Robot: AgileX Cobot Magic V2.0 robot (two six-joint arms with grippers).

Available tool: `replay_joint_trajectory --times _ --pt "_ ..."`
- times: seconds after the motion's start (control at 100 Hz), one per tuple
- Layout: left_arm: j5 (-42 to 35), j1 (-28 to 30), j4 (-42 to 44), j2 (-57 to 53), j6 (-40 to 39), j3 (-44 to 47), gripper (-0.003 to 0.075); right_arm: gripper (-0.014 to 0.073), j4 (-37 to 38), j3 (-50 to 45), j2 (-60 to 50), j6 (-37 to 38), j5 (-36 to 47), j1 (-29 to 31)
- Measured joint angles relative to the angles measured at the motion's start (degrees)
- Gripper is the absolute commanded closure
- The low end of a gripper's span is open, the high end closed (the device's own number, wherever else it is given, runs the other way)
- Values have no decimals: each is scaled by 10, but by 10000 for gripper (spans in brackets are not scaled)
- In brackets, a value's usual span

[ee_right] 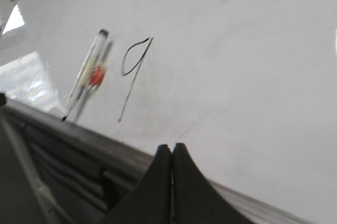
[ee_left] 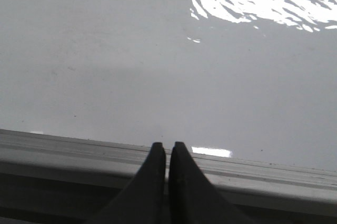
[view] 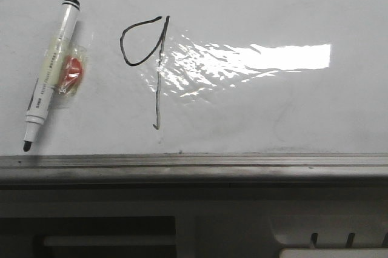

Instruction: Write number 9 on whiteboard

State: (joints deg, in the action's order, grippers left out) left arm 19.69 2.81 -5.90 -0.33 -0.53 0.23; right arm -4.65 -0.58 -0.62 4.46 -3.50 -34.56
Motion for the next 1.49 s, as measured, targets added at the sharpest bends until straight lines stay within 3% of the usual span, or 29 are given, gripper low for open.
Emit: replay_joint_trajectory --times 0.12,0.28,0.47,0.89,1.49 --pt "0 0 0 0 0 0 740 663 0 0 0 0 -21 107" --pt "0 0 0 0 0 0 740 663 0 0 0 0 -125 249" --pt "0 0 0 0 0 0 740 663 1 0 0 -11 -157 341" --pt "0 0 0 0 0 0 740 663 1 0 0 -85 -158 354" --pt "0 0 0 0 0 0 740 663 1 0 0 -94 -158 354"
